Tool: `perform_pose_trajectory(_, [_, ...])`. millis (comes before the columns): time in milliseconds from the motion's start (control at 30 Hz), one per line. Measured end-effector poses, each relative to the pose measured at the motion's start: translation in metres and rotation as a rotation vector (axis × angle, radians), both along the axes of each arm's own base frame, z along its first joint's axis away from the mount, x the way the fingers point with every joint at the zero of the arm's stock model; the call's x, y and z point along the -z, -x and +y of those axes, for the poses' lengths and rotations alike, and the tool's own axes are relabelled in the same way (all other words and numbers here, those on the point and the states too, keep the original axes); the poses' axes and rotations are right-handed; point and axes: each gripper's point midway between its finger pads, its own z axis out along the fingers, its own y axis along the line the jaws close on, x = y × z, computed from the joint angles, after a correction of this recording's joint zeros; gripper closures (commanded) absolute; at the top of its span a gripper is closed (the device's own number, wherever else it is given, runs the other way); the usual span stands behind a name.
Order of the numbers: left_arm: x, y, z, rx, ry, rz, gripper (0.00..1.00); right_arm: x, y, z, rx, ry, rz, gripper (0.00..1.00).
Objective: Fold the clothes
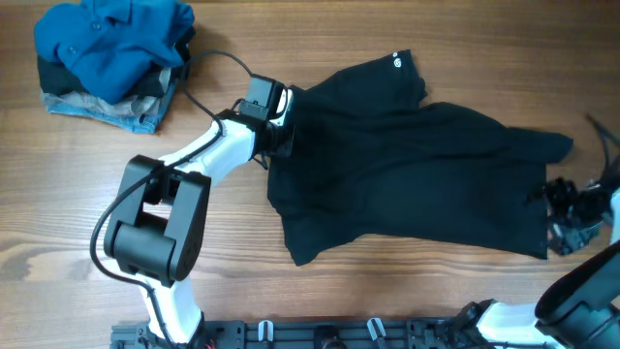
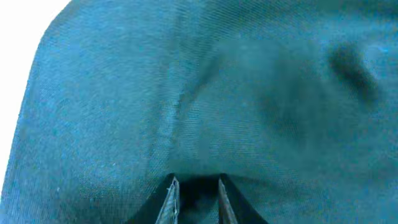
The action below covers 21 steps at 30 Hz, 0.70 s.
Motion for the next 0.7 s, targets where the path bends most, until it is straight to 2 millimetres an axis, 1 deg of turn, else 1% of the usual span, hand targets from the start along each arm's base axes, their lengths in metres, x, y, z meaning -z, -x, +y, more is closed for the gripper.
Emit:
perform_pose_trajectory(100, [0.0, 0.0, 0.004, -0.016, -0.015, 0.006, 0.75, 0.019, 0.014, -0.005, 0.045, 0.046, 0.046, 0.26])
perform_pose_trajectory(200, [0.001, 0.001, 0.008, -0.026, -0.025, 0.016, 0.75, 0.03, 0.028, -0.002, 0.076, 0.048, 0.091, 0.27])
perform_pose_trajectory(300, [0.001, 0.002, 0.01, -0.033, -0.032, 0.02, 0.75, 0.037, 0.036, 0.002, 0.092, 0.043, 0.119, 0.41])
perform_pose_trajectory(367, [0.001, 0.002, 0.01, -0.035, -0.032, 0.021, 0.74, 0.039, 0.038, 0.001, 0.1, 0.053, 0.127, 0.41])
perform_pose_trajectory(500, [0.0, 0.002, 0.012, -0.041, -0.038, 0.024, 0.69, 0.049, 0.043, -0.003, 0.13, 0.095, 0.136, 0.41])
perform_pose_trajectory(533, [0.0, 0.002, 0.013, -0.043, -0.038, 0.024, 0.68, 0.053, 0.045, -0.002, 0.138, 0.1, 0.137, 0.43])
perform_pose_trajectory(567, [0.0, 0.003, 0.013, -0.046, -0.037, 0.026, 0.68, 0.057, 0.047, -0.001, 0.147, 0.103, 0.138, 0.46])
perform_pose_trajectory(667, [-0.001, 0.004, 0.014, -0.05, -0.043, 0.031, 0.66, 0.059, 0.043, -0.003, 0.162, 0.128, 0.101, 0.9])
perform_pose_trajectory(700, [-0.002, 0.006, 0.016, -0.053, -0.047, 0.035, 0.65, 0.059, 0.039, -0.005, 0.171, 0.135, 0.078, 0.96])
